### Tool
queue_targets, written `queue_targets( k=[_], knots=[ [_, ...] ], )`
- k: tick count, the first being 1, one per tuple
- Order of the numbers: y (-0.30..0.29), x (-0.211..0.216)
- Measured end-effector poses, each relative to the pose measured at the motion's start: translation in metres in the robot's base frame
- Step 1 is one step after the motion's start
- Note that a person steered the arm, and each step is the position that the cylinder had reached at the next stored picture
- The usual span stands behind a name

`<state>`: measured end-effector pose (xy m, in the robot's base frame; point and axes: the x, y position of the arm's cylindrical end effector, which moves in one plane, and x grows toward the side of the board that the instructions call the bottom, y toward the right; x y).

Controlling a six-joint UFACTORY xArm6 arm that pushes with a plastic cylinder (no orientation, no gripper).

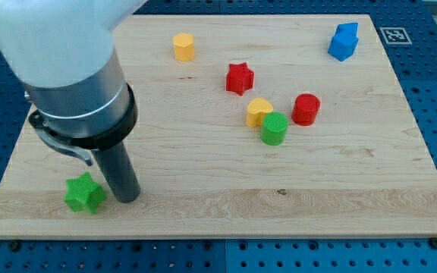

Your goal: Move green star to bottom left

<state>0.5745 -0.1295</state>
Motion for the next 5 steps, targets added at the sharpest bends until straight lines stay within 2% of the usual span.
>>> queue_targets(
  k=[3, 4, 5],
  knots=[
    [-0.055, 0.000],
    [-0.036, 0.000],
    [0.033, 0.000]
  ],
)
